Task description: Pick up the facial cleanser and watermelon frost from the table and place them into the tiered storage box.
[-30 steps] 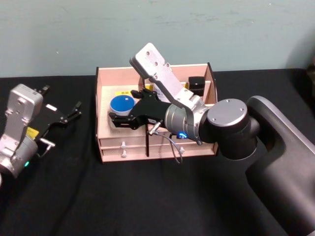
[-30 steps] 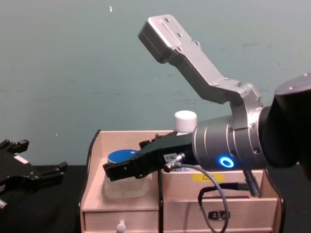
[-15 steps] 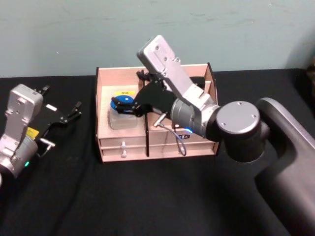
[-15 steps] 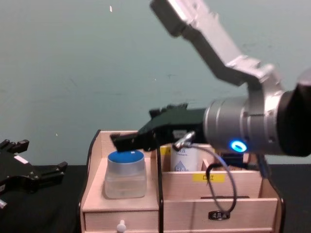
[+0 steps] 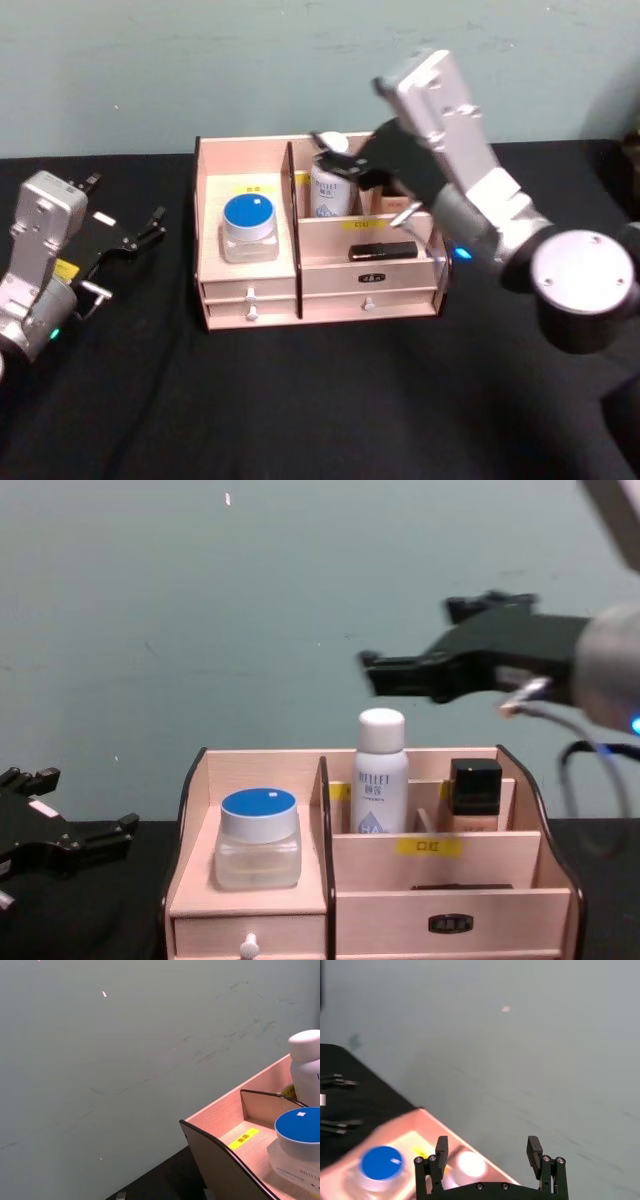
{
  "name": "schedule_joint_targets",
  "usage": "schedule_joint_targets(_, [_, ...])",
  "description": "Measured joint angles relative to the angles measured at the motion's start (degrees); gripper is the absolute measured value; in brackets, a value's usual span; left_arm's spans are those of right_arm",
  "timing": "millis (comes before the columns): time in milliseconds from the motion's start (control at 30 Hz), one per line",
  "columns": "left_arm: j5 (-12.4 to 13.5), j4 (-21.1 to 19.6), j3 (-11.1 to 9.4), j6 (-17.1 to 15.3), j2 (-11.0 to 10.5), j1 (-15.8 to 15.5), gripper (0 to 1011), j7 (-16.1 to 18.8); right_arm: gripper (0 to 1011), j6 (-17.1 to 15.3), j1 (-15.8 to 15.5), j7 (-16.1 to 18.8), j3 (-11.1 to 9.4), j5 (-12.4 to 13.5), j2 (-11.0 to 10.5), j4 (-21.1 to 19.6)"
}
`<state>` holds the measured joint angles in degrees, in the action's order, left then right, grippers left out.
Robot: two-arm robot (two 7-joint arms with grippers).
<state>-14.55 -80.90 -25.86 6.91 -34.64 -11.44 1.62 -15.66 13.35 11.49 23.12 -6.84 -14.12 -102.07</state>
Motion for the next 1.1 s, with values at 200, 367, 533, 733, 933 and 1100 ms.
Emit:
schedule_joint_targets(200, [0.0,0.0,0.0,0.0,0.0,0.0,1001,0.0,1002,0.3,-3.3,-2.6,-4.7,-0.9,-1.2,-1.6])
schedule_joint_targets(367, [0.0,0.0,0.0,0.0,0.0,0.0,1001,0.0,1002,0.5,-5.7,-4.8,-8.2,-1.7,-1.6,-1.6])
schedule_joint_targets(533, [0.0,0.0,0.0,0.0,0.0,0.0,1001,0.0,1002,0.5,-7.4,-6.0,-11.0,-1.9,-1.5,-1.0])
schedule_joint_targets(733, [0.0,0.0,0.0,0.0,0.0,0.0,1001,0.0,1002,0.4,-8.8,-6.8,-13.3,-2.1,-1.0,-0.1])
schedule_joint_targets(933, [0.0,0.0,0.0,0.0,0.0,0.0,1001,0.0,1002,0.0,-9.6,-6.6,-14.6,-2.1,-0.2,1.7])
schedule_joint_targets(1100, [0.0,0.0,0.0,0.0,0.0,0.0,1001,0.0,1002,-0.3,-9.8,-6.0,-14.9,-2.5,0.6,3.7])
